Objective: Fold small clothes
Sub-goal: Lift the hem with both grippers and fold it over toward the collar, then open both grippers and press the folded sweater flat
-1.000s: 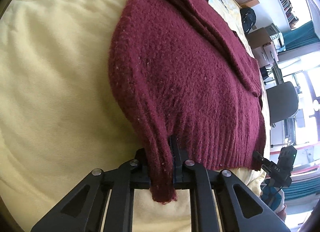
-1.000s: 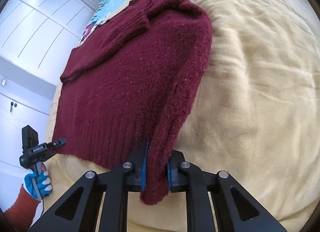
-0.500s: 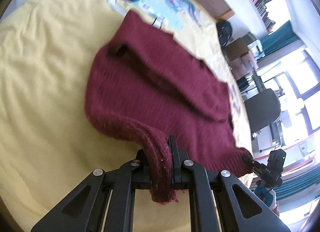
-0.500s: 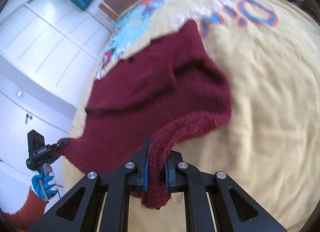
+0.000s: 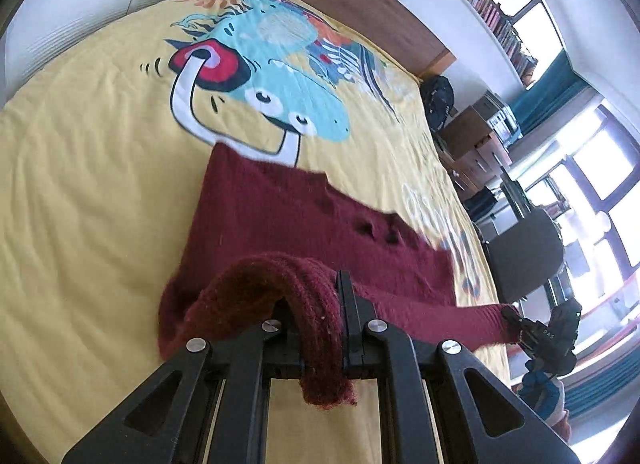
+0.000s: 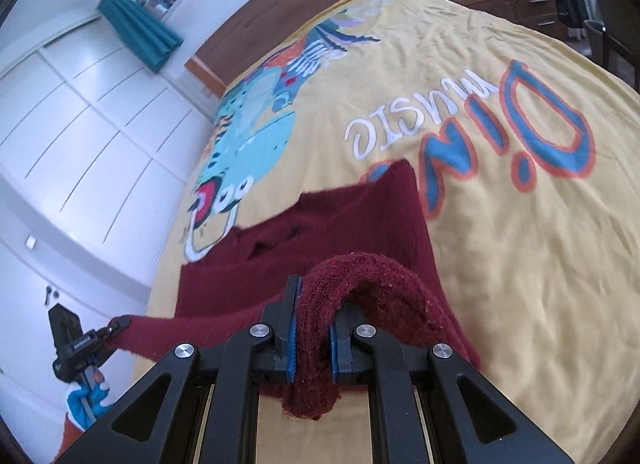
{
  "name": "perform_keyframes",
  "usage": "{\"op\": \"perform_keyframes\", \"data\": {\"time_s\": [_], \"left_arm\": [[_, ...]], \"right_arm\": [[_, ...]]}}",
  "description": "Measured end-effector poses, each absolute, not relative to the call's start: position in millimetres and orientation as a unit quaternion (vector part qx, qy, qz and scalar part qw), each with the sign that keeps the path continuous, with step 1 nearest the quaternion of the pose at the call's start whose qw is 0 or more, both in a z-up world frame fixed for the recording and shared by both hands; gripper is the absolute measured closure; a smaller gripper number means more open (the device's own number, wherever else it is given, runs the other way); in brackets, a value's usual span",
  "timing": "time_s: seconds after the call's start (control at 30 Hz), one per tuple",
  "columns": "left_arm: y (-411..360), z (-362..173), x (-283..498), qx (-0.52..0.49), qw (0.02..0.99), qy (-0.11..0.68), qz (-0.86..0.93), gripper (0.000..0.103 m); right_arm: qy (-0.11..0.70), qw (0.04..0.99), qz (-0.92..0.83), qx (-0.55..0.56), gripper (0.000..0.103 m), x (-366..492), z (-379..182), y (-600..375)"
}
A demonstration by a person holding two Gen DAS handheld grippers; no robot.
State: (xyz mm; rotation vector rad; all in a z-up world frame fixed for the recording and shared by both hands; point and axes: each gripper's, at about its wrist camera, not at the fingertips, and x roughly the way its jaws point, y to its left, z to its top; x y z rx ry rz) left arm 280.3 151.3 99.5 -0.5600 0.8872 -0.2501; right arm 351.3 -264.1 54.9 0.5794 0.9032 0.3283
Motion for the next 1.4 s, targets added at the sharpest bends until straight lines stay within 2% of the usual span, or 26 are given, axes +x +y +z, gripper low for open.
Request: {"op": "perform_keyframes", "data": {"time_s": [0.47,0.53,0.6,0.63,0.67,0.73,0.83,0.87,0.9,1.0,1.17,1.4], "left_arm": [[161,22,371,-0.228,0.837,0.494,-0.053,0.093],[161,16,377,-0.224,0.835,0.500,-0.050,0.091],[163,11,381,-0.236,0.829,0.504,-0.056,0.081],[164,12,382,-0.244,0.827,0.503,-0.059,0.070],[166,13,383,-0.253,0.826,0.500,-0.062,0.063],[171,17,385,-0.271,0.824,0.494,-0.066,0.060],[177,29,388,-0.280,0.825,0.487,-0.063,0.049],[180,34,388,-0.278,0.828,0.483,-0.057,0.044],[185,40,388,-0.282,0.830,0.478,-0.057,0.044],[194,55,387,-0.285,0.836,0.465,-0.055,0.044],[188,79,385,-0.232,0.859,0.454,-0.051,0.044],[144,52,393,-0.167,0.860,0.478,-0.069,0.044]], "right_arm": [[0.494,0.828,0.096,0.248,0.089,443,-16,-247],[0.501,0.825,0.093,0.246,0.083,449,-21,-245],[0.506,0.822,0.094,0.245,0.077,456,-26,-243],[0.506,0.821,0.094,0.245,0.074,458,-27,-243],[0.506,0.821,0.095,0.247,0.072,461,-28,-243],[0.504,0.819,0.099,0.256,0.057,465,-28,-243],[0.494,0.822,0.098,0.266,0.041,468,-19,-246],[0.490,0.824,0.096,0.267,0.039,470,-15,-247],[0.485,0.827,0.093,0.267,0.037,471,-10,-249],[0.473,0.836,0.093,0.263,0.037,472,6,-253],[0.463,0.854,0.110,0.211,0.037,471,25,-242],[0.488,0.854,0.131,0.127,0.037,476,3,-201]]}}
